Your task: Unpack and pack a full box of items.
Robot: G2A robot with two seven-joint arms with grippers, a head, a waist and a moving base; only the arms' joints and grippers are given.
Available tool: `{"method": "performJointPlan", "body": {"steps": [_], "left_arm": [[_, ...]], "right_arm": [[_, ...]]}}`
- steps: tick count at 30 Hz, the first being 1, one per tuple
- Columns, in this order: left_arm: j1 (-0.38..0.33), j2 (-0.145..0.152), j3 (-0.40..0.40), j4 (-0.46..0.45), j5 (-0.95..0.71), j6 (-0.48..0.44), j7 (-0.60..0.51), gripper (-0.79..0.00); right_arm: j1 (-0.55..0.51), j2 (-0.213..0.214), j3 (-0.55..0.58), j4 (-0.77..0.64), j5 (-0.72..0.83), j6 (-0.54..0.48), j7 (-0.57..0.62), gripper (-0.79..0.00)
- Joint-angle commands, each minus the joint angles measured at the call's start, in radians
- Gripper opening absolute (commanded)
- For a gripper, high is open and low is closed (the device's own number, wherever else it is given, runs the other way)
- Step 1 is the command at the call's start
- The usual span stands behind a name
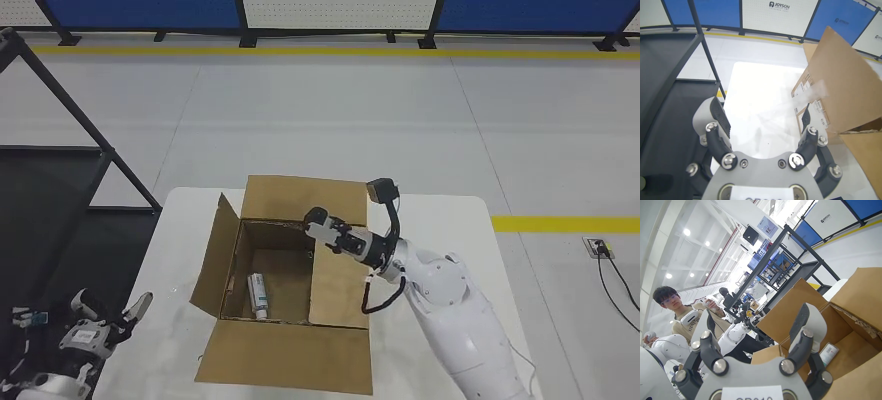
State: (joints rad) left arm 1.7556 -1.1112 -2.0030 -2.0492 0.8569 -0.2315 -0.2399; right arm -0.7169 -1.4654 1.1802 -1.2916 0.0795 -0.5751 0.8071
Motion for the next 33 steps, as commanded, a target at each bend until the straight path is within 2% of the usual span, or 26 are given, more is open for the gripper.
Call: {"method": "performJointPlan", "body": {"steps": [1, 6, 9, 19, 27, 33], "left_arm": [[0.006, -0.001, 0.003, -0.026, 0.013, 0.003, 0.002, 0.0], [0.011, -0.004, 0.008, -0.018, 0.005, 0.016, 0.0, 0.0], [0.011, -0.006, 0.005, 0.011, -0.011, 0.026, 0.004, 0.0], [0.055, -0.014, -0.036, 0.061, -0.07, 0.018, 0.04, 0.0], [0.076, -0.018, -0.04, 0.062, -0.08, -0.02, 0.042, 0.0], [0.068, -0.017, -0.033, 0.059, -0.098, -0.062, 0.027, 0.0]], "right_arm": [[0.003, -0.002, -0.025, 0.008, 0.006, 0.022, 0.023, 0.0], [0.069, -0.031, -0.161, 0.075, -0.018, 0.094, 0.009, 0.0], [0.123, -0.06, -0.251, 0.134, -0.033, 0.112, -0.044, 0.0], [0.306, -0.183, -0.488, 0.353, 0.03, 0.1, -0.127, 0.0], [0.402, -0.291, -0.621, 0.529, -0.016, 0.099, -0.236, 0.0], [0.431, -0.36, -0.668, 0.653, -0.061, 0.118, -0.367, 0.0]]}}
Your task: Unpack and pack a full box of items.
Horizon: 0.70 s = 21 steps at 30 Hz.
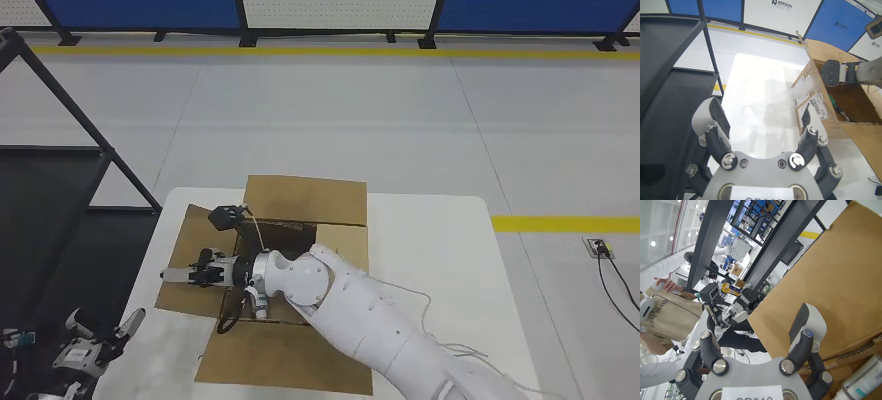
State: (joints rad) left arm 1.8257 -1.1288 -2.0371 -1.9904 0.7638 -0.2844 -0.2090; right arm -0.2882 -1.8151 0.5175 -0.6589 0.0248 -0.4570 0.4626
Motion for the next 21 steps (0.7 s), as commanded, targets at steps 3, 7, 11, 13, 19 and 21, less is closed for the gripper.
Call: {"method": "performJointPlan", "body": {"steps": [3, 7, 11, 13, 19, 21], "left_arm": [[-0.012, 0.001, 0.005, 0.001, -0.004, -0.018, -0.019, 0.0], [-0.051, 0.005, 0.027, 0.025, 0.034, -0.011, -0.056, 0.0], [-0.11, 0.007, 0.096, 0.061, 0.079, -0.002, -0.083, 0.0], [-0.144, 0.008, 0.122, 0.087, 0.103, 0.013, -0.096, 0.0], [-0.225, 0.01, 0.182, 0.159, 0.121, 0.019, -0.129, 0.0], [-0.241, 0.011, 0.191, 0.174, 0.137, 0.025, -0.134, 0.0]], "right_arm": [[0.008, -0.037, -0.014, 0.071, -0.017, -0.006, -0.072, 0.0], [0.019, -0.065, -0.014, 0.131, -0.017, -0.02, -0.088, 0.0], [0.025, -0.085, 0.001, 0.175, 0.014, -0.064, -0.071, 0.0], [0.027, -0.092, 0.009, 0.192, 0.023, -0.091, -0.066, 0.0], [0.035, -0.105, 0.03, 0.232, 0.023, -0.133, -0.063, 0.0], [0.037, -0.106, 0.039, 0.237, 0.025, -0.155, -0.064, 0.0]]}}
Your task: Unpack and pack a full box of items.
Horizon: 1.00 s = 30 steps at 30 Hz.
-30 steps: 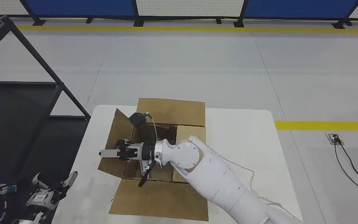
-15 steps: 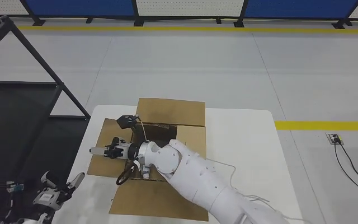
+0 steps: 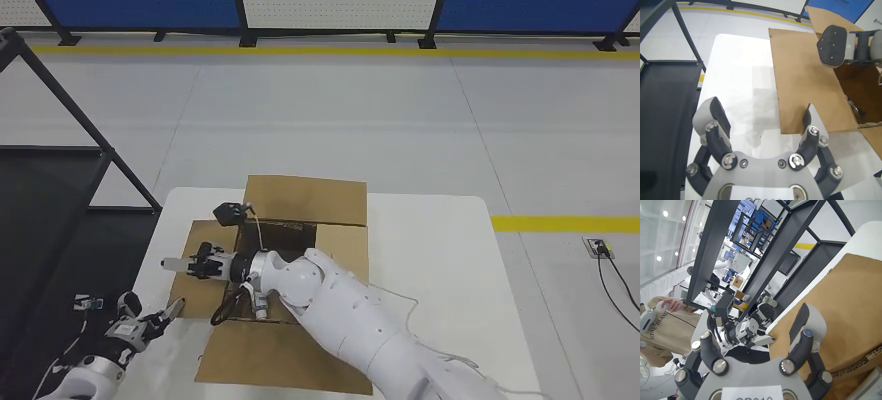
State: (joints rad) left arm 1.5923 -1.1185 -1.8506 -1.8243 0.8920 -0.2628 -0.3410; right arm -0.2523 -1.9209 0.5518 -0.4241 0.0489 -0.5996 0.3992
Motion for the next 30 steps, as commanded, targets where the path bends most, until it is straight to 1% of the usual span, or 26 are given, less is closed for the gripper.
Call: {"method": "performJointPlan", "body": {"steps": [1, 5, 11, 19, 24, 30], "left_arm": [[-0.014, 0.0, 0.009, 0.014, 0.013, 0.006, -0.002, 0.0], [-0.032, 0.001, 0.019, 0.04, 0.025, 0.013, -0.005, 0.0], [-0.047, 0.003, 0.032, 0.063, 0.037, 0.015, -0.008, 0.0], [-0.052, 0.004, 0.041, 0.064, 0.045, 0.014, -0.009, 0.0], [-0.054, 0.004, 0.049, 0.068, 0.052, 0.015, -0.008, 0.0], [-0.056, 0.005, 0.058, 0.073, 0.058, 0.019, -0.009, 0.0]], "right_arm": [[0.002, 0.0, 0.011, 0.003, 0.001, -0.026, -0.002, 0.0], [0.005, 0.012, 0.04, -0.002, -0.007, -0.096, -0.016, 0.0], [0.002, 0.049, 0.1, -0.021, -0.017, -0.176, -0.022, 0.0], [-0.048, 0.114, 0.192, -0.11, -0.037, -0.216, -0.015, 0.0], [-0.104, 0.162, 0.27, -0.208, 0.009, -0.221, 0.076, 0.0], [-0.181, 0.21, 0.348, -0.344, 0.04, -0.166, 0.184, 0.0]]}}
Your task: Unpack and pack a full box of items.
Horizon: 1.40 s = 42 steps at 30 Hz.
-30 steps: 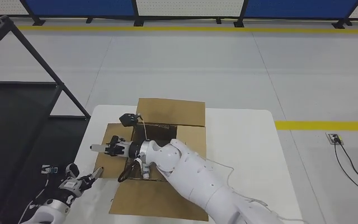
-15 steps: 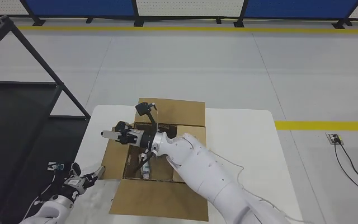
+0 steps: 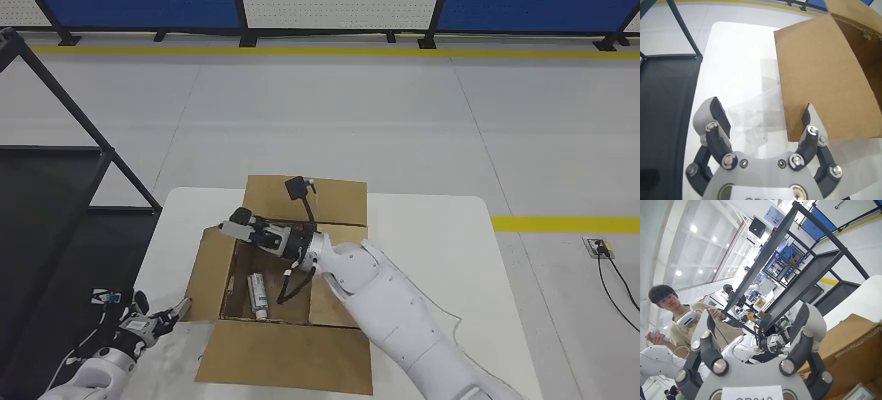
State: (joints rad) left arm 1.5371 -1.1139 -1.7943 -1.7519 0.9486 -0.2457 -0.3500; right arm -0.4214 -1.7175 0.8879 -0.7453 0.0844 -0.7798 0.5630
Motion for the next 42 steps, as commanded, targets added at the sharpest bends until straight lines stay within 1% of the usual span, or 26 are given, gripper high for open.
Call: {"method": "performJointPlan", "body": {"steps": [1, 6, 11, 16, 24, 35, 42], "left_arm": [[-0.002, 0.0, 0.002, 0.002, 0.001, 0.002, 0.0, 0.0], [-0.003, 0.001, 0.005, 0.006, 0.005, 0.007, -0.002, 0.0], [-0.005, 0.001, 0.009, 0.012, 0.005, 0.008, -0.002, 0.0], [-0.001, 0.002, 0.006, 0.008, 0.001, 0.012, 0.003, 0.0], [0.018, 0.003, -0.021, -0.011, -0.013, 0.019, 0.016, 0.0], [0.07, 0.003, -0.064, -0.083, -0.036, 0.027, 0.038, 0.0], [0.058, 0.003, -0.051, -0.079, -0.014, 0.034, 0.026, 0.0]], "right_arm": [[-0.023, 0.013, 0.023, -0.043, 0.005, 0.025, 0.034, 0.0], [-0.07, 0.035, 0.059, -0.126, 0.007, 0.07, 0.081, 0.0], [-0.1, 0.048, 0.079, -0.177, 0.002, 0.093, 0.103, 0.0], [-0.12, 0.057, 0.096, -0.208, -0.001, 0.101, 0.115, 0.0], [-0.15, 0.071, 0.12, -0.255, -0.006, 0.107, 0.121, 0.0], [-0.198, 0.091, 0.151, -0.34, -0.021, 0.115, 0.131, 0.0], [-0.245, 0.11, 0.179, -0.413, -0.025, 0.128, 0.168, 0.0]]}}
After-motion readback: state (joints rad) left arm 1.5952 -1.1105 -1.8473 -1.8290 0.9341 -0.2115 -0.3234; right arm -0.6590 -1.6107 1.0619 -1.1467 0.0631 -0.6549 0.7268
